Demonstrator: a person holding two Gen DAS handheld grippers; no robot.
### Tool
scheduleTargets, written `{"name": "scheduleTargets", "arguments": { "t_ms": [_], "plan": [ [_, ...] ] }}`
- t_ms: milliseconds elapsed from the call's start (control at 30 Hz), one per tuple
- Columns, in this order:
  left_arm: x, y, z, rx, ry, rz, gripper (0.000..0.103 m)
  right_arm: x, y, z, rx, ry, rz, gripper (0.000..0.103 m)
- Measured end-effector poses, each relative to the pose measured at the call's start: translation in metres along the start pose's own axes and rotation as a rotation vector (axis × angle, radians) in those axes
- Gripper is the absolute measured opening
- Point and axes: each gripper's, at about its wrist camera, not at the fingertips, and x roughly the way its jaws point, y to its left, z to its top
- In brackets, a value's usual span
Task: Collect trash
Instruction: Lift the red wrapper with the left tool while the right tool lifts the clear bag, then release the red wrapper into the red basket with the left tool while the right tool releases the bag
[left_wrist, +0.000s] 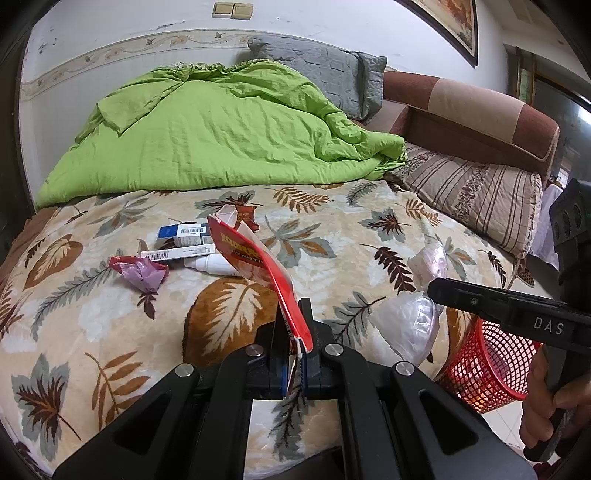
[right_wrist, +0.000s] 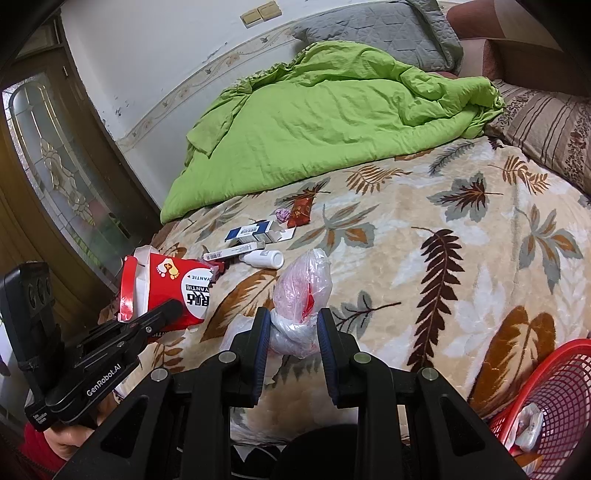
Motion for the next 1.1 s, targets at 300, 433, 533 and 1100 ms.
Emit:
{"name": "scheduleTargets", "arguments": {
  "t_ms": [300,433,533,1100],
  "plan": [
    [-0.002,-0.014,-0.003,0.017,0.005,-0.024,0.004,-0.010,-0.006,0.002,0.016,-0.016,-0.019,0.028],
    [-0.001,-0.034,0.001,0.046,0.014,-0.082,0.004,-0.029,-0.021,0.002,0.031,-0.043,-0.058,0.028],
    [0.005,-0.058,0.003,0.083,0.034,-0.153,0.004,-0.053,-0.045,-0.002,0.069,-0.071,-0.117,0.028],
    [0.047,-0.250,-0.003,0.318,0.240,-0.630,0.004,-0.180,-0.193,-0.063,0.351,-0.120,-0.474,0.031]
  ]
}}
